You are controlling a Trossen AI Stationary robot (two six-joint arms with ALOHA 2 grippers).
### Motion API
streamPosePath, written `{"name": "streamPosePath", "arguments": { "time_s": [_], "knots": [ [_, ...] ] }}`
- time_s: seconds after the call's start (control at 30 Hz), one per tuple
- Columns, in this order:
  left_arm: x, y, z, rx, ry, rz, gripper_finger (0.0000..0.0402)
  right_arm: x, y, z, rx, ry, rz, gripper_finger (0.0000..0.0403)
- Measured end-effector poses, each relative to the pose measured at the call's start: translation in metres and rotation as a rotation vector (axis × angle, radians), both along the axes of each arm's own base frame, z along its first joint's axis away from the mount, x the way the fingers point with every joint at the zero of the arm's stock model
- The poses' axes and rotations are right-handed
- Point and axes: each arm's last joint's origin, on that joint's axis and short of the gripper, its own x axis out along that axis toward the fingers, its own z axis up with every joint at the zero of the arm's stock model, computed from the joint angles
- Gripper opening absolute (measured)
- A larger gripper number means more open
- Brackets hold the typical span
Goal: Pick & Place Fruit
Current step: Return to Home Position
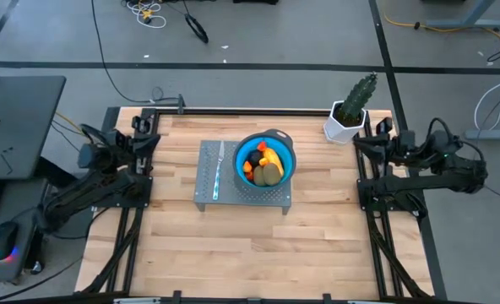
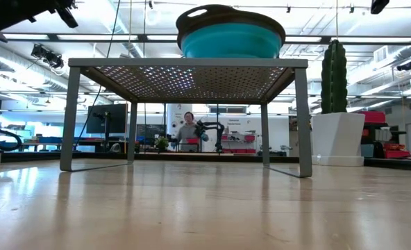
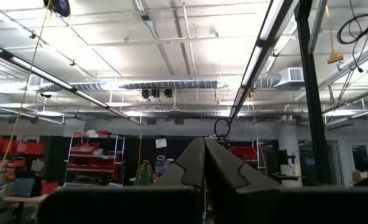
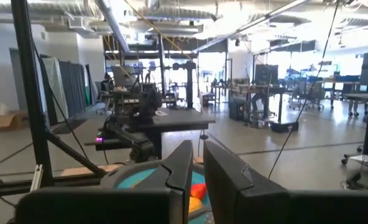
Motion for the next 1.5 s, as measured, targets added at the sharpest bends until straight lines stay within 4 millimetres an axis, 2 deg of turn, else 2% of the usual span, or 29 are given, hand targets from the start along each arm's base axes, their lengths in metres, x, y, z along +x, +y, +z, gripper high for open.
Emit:
{"name": "streamPosePath", "arguments": {
  "time_s": [0.2, 0.4, 0.57, 0.77, 0.87, 1.03, 1.2, 1.37, 1.5],
  "knots": [
    [-0.014, -0.008, -0.002, -0.038, -0.028, -0.018, 0.0008, -0.023, -0.001, 0.0, -0.004, -0.078, -0.004, 0.0046],
    [-0.012, -0.008, -0.003, -0.081, 0.005, -0.064, 0.0016, -0.044, -0.001, -0.008, 0.002, -0.1, -0.005, 0.0046],
    [-0.012, -0.007, -0.005, -0.087, 0.02, -0.049, 0.0005, -0.043, -0.001, -0.015, 0.002, -0.037, -0.001, 0.0046],
    [-0.011, -0.007, -0.006, -0.085, 0.032, -0.049, 0.0018, -0.03, -0.002, -0.029, -0.012, -0.015, -0.055, 0.0046],
    [-0.01, -0.005, -0.008, -0.07, 0.066, -0.021, 0.0014, -0.017, -0.003, -0.042, -0.017, 0.001, -0.084, 0.0046],
    [-0.005, -0.002, -0.018, -0.075, 0.174, 0.003, 0.0005, -0.003, -0.003, -0.058, -0.016, -0.003, -0.091, 0.0046],
    [-0.002, 0.0, -0.026, -0.107, 0.261, 0.016, 0.0018, 0.011, -0.002, -0.077, -0.007, 0.011, -0.081, 0.0046],
    [0.003, 0.003, -0.04, -0.136, 0.325, 0.016, 0.0014, 0.026, -0.003, -0.104, -0.002, 0.012, -0.119, 0.0046],
    [0.01, 0.008, -0.063, -0.163, 0.364, 0.006, 0.0005, 0.037, -0.003, -0.128, -0.004, -0.015, -0.153, 0.0046]
  ]
}}
